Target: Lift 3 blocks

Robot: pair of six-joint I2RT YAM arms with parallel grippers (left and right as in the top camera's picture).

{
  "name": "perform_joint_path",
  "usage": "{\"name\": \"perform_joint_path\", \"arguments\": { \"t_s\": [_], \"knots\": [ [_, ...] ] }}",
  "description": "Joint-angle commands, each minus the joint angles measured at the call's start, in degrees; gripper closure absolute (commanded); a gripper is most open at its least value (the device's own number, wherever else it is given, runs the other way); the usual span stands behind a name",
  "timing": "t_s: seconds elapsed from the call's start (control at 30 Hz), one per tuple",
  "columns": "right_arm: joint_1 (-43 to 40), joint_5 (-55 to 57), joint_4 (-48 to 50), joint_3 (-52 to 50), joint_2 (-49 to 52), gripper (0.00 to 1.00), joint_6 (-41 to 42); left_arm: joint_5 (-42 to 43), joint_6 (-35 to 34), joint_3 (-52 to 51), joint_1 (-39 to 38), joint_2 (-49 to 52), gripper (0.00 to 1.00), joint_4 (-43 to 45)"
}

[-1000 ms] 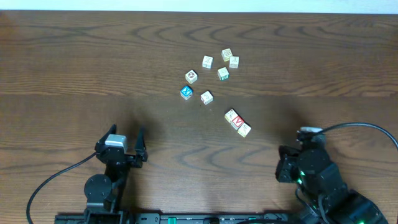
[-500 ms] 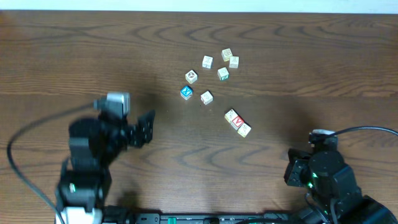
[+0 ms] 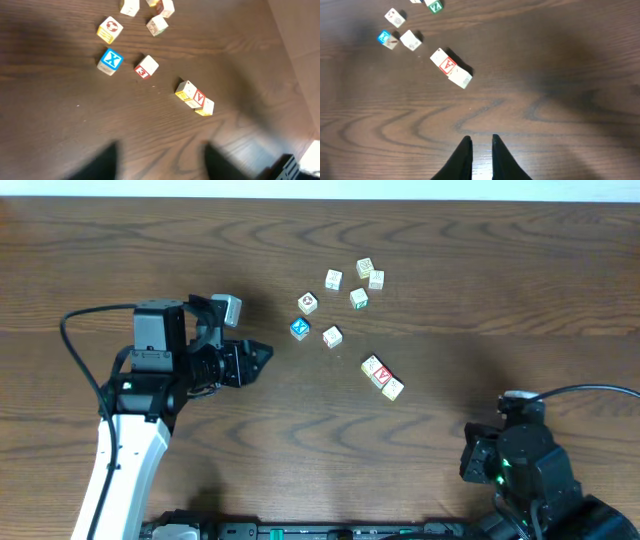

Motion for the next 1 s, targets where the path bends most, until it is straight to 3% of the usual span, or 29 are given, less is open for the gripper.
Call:
{"name": "perform_joint_path", "arguments": {
  "t_s": [0.0,0.03,0.17,0.3,0.4,0.53,0.73,0.97],
  "knots": [
    [-1.1,1.1,2.8,-5.0,0.3,0.91,-0.6,-1.1,1.4,1.1,-0.3,2.7,0.81,0.4],
    [-1.0,1.0,4.0,-6.2,0.5,0.93,-0.1,-2.2,0.8,1.1,-0.7,3.6,0.92,0.5],
    [-1.1,0.7,7.8,-9.0,1.6,0.94,5.5,-2.1,0.1,1.1,-2.4,6.4,0.93,2.6],
    [-1.3,1.1,9.9,-10.5,3.6,0.99,6.1,-2.1,-8.2,1.1,-2.4,6.6,0.93,1.5],
    [-2.3,1.3,11.4,-12.0,6.0,0.99,5.9,-2.9,-2.5,1.1,-3.5,6.6,0.93,1.7],
    [-6.1,0.2,18.4,-15.0,13.0,0.99,4.3,-14.8,-1.8,1.5,-9.8,8.3,0.93,4.5],
    [-10.9,-11.0,28.4,-15.4,23.8,0.99,4.3,-14.8,3.1,5.7,-15.4,19.9,0.93,4.6],
    [-11.6,-15.4,33.9,-15.4,34.5,0.99,5.0,-13.6,9.9,16.8,-16.4,34.2,0.93,0.0]
  ]
}}
